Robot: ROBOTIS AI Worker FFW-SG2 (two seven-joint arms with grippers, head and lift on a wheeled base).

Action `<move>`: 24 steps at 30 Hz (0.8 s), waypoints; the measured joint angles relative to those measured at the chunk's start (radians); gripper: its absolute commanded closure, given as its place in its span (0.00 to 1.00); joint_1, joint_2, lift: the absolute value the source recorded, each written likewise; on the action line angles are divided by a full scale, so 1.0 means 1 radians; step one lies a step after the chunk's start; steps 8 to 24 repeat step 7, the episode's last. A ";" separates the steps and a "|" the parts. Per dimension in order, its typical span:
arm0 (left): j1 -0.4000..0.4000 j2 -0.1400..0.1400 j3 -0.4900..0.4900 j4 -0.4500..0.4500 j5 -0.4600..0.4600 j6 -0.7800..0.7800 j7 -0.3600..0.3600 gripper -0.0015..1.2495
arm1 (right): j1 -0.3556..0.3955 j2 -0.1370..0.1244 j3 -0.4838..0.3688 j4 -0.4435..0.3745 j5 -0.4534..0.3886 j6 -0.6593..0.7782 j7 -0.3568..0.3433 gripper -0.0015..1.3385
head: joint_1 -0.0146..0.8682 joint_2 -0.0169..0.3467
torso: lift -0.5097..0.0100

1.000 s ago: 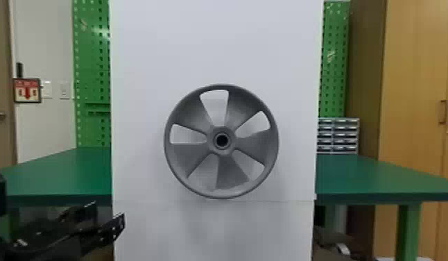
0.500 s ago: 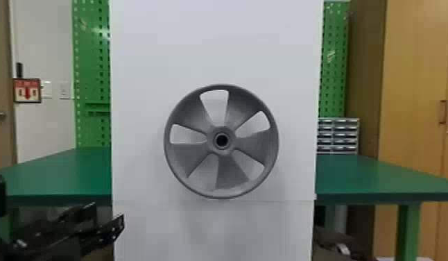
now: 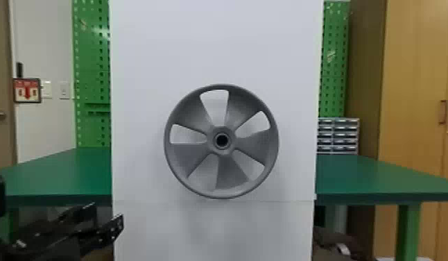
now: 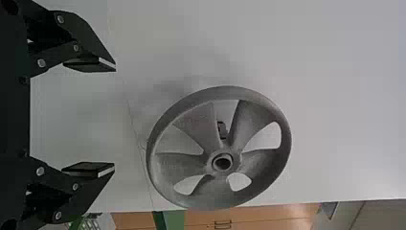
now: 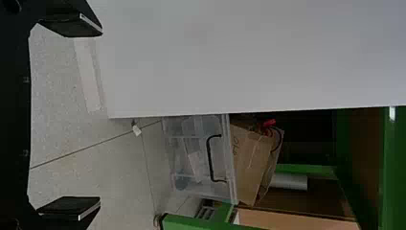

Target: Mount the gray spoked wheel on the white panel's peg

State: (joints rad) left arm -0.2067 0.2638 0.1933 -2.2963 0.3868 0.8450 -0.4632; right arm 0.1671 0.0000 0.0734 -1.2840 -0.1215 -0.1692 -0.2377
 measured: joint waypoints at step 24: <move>0.001 0.000 0.000 0.000 -0.001 0.000 0.000 0.41 | -0.001 0.000 -0.002 0.000 -0.003 0.002 0.000 0.05 | 0.11 0.03 | 0.04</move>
